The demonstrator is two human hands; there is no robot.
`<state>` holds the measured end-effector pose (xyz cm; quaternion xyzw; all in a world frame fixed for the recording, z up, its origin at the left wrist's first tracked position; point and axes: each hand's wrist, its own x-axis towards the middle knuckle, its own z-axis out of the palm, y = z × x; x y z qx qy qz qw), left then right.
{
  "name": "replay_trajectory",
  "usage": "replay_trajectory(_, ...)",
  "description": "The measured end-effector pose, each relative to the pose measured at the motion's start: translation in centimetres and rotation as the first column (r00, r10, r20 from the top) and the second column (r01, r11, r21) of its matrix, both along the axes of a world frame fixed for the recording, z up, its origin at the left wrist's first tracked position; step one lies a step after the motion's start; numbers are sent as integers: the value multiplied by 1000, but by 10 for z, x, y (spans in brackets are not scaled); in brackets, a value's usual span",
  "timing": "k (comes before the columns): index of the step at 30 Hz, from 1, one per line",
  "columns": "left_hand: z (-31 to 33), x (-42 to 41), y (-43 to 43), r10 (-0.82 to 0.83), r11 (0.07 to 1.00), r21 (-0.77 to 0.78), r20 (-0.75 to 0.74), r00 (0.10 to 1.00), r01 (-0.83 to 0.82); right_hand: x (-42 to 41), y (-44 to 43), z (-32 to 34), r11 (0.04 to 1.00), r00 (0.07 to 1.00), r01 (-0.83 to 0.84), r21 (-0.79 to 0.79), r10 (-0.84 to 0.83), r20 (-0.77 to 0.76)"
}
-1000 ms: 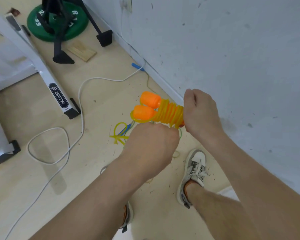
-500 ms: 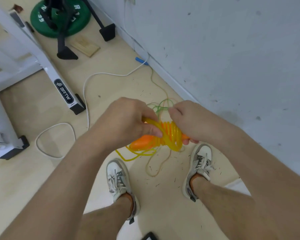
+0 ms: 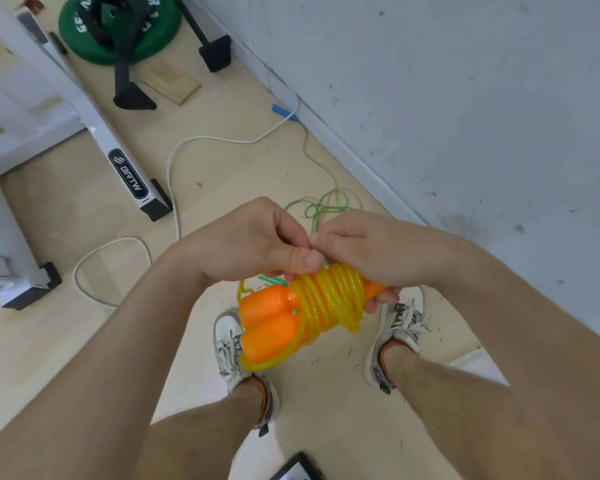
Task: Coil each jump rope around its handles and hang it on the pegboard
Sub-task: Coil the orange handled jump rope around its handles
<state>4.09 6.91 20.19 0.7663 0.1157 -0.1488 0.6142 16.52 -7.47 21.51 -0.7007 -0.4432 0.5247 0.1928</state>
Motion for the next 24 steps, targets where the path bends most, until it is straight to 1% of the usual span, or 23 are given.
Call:
replay_trajectory(2,-6,-1,-2,58,995,-81,-21,998,-60,1,-1,1,999,995,34,38,-30,-95)
replay_trajectory(4,-8,1,-9,117,980,-154,-43,992,-123,2,-2,3,994,989,83,68,-74,-127)
replay_trajectory(5,-7,3,-13,145,979,-136,-72,987,-154,3,-4,3,989,983,125,86,-111,-148)
replay_trajectory(7,-9,8,-22,194,980,-12,-135,972,-198,4,-5,5,953,935,284,110,-249,-253)
replay_trajectory(8,-10,10,-27,253,966,-14,-154,955,-258,5,-4,5,906,869,410,102,-355,-346)
replay_trajectory(9,-12,13,-33,323,934,-111,-149,935,-341,8,-3,4,829,755,555,63,-470,-457)
replay_trajectory(10,-13,16,-38,378,890,-218,-137,916,-400,10,-2,3,730,610,683,1,-570,-550)
replay_trajectory(11,-16,19,-42,415,865,-251,-127,901,-434,13,0,1,632,484,773,-56,-645,-592)
replay_trajectory(12,-19,23,-45,447,865,-197,-115,887,-461,16,2,-2,554,408,828,-86,-700,-585)
replay_trajectory(13,-22,26,-46,455,883,-91,-84,887,-461,20,2,-5,508,385,857,-88,-743,-547)
replay_trajectory(14,-21,28,-48,435,900,60,-31,900,-432,23,1,-8,482,386,873,-77,-779,-495)
replay_trajectory(15,-22,27,-47,394,890,234,36,918,-392,25,0,-12,464,394,884,-61,-808,-438)
replay_trajectory(16,-22,27,-46,326,855,392,101,940,-339,27,-1,-15,446,397,894,-43,-833,-384)
replay_trajectory(17,-19,26,-46,254,806,519,132,958,-285,29,-2,-17,429,398,903,-20,-854,-336)
replay_trajectory(18,-17,25,-47,179,744,630,130,975,-221,30,-3,-19,414,398,910,10,-870,-291)
replay_trajectory(19,-16,25,-49,103,670,727,107,989,-148,32,-5,-21,402,405,914,60,-883,-236)
replay_trajectory(20,-17,25,-52,32,582,810,66,997,-72,33,-7,-25,407,427,902,145,-891,-154)
replay_trajectory(21,-17,25,-57,-33,491,871,16,999,2,34,-8,-29,440,461,861,254,-887,-26)
replay_trajectory(22,-17,24,-62,-91,422,905,-27,995,63,35,-9,-34,504,490,789,352,-861,134)
replay_trajectory(23,-15,23,-66,-133,372,921,-69,989,114,35,-11,-39,589,512,702,402,-808,291)
replay_trajectory(24,-15,22,-68,-162,337,930,-94,982,144,35,-12,-42,676,531,623,393,-735,422)
